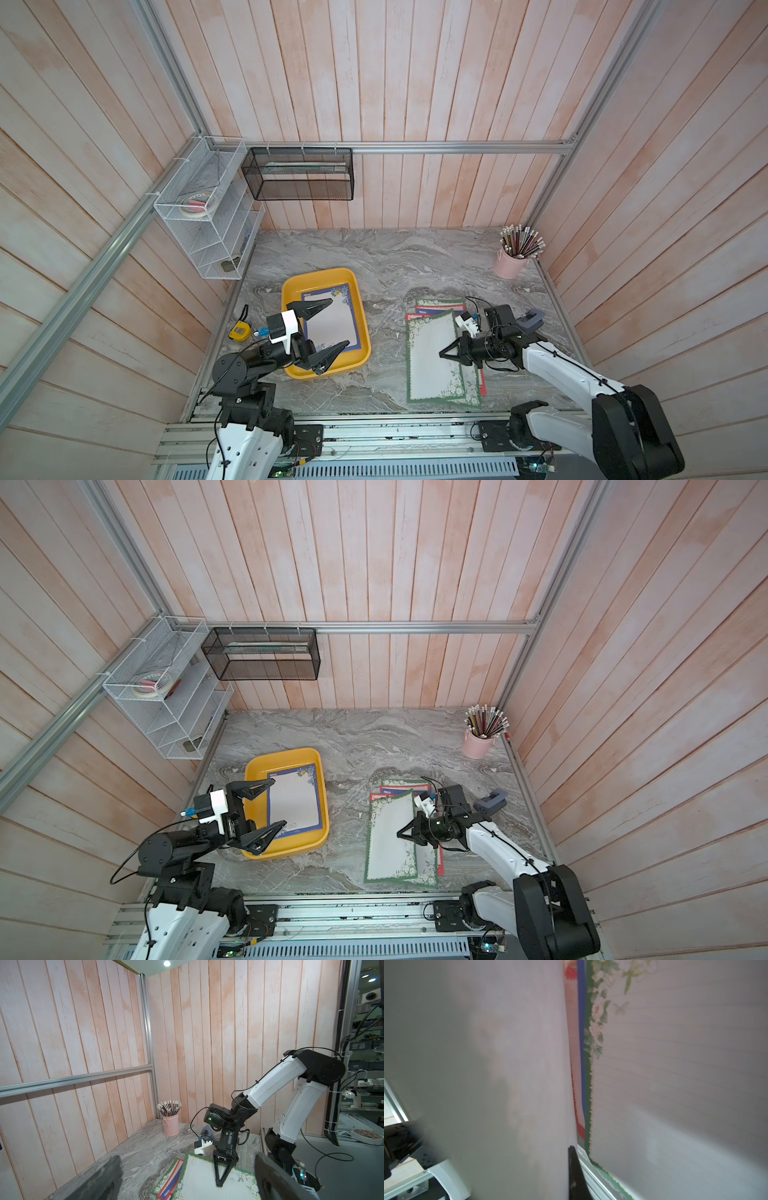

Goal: Take out the stationery paper from the storage box
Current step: Place the stationery paper at the center of the board.

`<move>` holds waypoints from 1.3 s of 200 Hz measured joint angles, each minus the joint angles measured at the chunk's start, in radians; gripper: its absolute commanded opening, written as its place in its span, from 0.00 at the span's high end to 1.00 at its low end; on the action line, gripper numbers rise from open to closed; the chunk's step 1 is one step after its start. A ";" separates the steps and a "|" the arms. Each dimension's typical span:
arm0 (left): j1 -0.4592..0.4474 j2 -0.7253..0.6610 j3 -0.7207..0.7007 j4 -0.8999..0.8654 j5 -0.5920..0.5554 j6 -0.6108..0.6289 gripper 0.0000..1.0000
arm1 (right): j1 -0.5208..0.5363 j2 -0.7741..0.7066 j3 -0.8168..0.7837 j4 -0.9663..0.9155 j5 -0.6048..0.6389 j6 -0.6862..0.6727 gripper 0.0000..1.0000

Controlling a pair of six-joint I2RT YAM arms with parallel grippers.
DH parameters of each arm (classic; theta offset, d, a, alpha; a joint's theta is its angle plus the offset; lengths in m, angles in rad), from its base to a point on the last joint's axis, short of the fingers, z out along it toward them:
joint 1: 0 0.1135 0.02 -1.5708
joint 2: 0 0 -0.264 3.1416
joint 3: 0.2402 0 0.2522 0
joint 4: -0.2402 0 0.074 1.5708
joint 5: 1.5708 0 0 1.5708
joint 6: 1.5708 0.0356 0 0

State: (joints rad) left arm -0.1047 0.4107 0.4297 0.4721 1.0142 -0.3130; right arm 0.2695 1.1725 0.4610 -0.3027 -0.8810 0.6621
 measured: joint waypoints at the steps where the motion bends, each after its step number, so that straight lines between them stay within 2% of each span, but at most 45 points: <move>1: 0.000 0.000 0.000 0.000 0.000 0.000 0.00 | -0.003 0.003 -0.003 0.002 -0.001 0.000 0.96; 60: 0.000 0.001 0.000 -0.023 -0.001 0.018 0.00 | -0.064 0.102 -0.023 0.011 -0.024 -0.032 0.85; 107: 0.000 0.004 0.002 -0.034 -0.002 0.031 0.00 | -0.098 0.117 -0.023 -0.013 -0.005 -0.066 0.76; 160: 0.000 0.030 0.009 -0.050 -0.002 0.040 0.00 | -0.134 0.113 -0.018 -0.075 0.062 -0.096 0.55; 208: 0.002 0.037 0.017 -0.065 -0.002 0.041 0.00 | -0.163 0.006 -0.002 -0.152 0.189 -0.086 0.41; 260: 0.005 0.037 0.017 -0.066 -0.001 0.041 0.00 | -0.195 -0.113 0.054 -0.220 0.306 -0.068 0.39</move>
State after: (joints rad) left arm -0.0998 0.4480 0.4469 0.4065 1.0134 -0.2718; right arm 0.0750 1.0595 0.5148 -0.5224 -0.5751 0.5945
